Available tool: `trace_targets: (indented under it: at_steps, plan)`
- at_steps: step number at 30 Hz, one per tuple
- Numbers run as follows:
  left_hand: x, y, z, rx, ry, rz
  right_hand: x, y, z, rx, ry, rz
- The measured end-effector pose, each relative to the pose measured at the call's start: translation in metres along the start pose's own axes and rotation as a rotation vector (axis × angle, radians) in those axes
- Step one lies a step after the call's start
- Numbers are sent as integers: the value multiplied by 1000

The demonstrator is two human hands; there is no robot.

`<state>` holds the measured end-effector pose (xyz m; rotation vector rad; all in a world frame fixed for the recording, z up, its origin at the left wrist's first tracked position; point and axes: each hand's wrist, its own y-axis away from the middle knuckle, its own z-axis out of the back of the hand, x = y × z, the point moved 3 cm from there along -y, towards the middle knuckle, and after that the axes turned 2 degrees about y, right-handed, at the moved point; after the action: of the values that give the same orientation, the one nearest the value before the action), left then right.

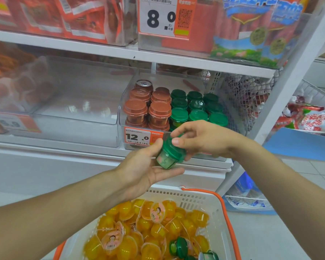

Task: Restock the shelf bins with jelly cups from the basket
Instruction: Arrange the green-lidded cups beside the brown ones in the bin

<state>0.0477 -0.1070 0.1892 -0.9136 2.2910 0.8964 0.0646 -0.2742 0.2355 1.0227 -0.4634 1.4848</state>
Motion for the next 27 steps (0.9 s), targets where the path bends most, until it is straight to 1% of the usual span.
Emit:
trace_targets:
  at_steps: [2,4,7,11,14,16,18,20,22,23,25,27]
  plan:
    - [-1,-2,2,-15,-52,-37,-1,0,1,31,-30,-24]
    - [-3,-4,4,-35,-111,-76,1,2,0,104,-81,-32]
    - [-7,-5,3,-84,-187,-103,7,7,0,182,-121,21]
    - [-7,-4,3,-156,-206,-70,8,9,2,182,-167,75]
    - [-3,-3,4,-156,-241,-46,9,8,2,140,-105,141]
    - [-4,-4,4,-147,-217,-51,10,8,4,151,-66,176]
    - [-6,-6,4,-127,-217,-77,8,9,9,143,-55,173]
    - [-8,-6,4,-110,-238,-147,7,8,13,89,-72,130]
    - [-9,-5,6,-150,-281,-253,9,9,12,40,-25,117]
    - [-10,-4,8,-183,-349,-319,10,9,9,21,10,119]
    - [-11,-1,7,-242,-564,-439,13,9,5,-8,45,134]
    - [-11,3,4,-234,-649,-510,13,8,8,-12,6,159]
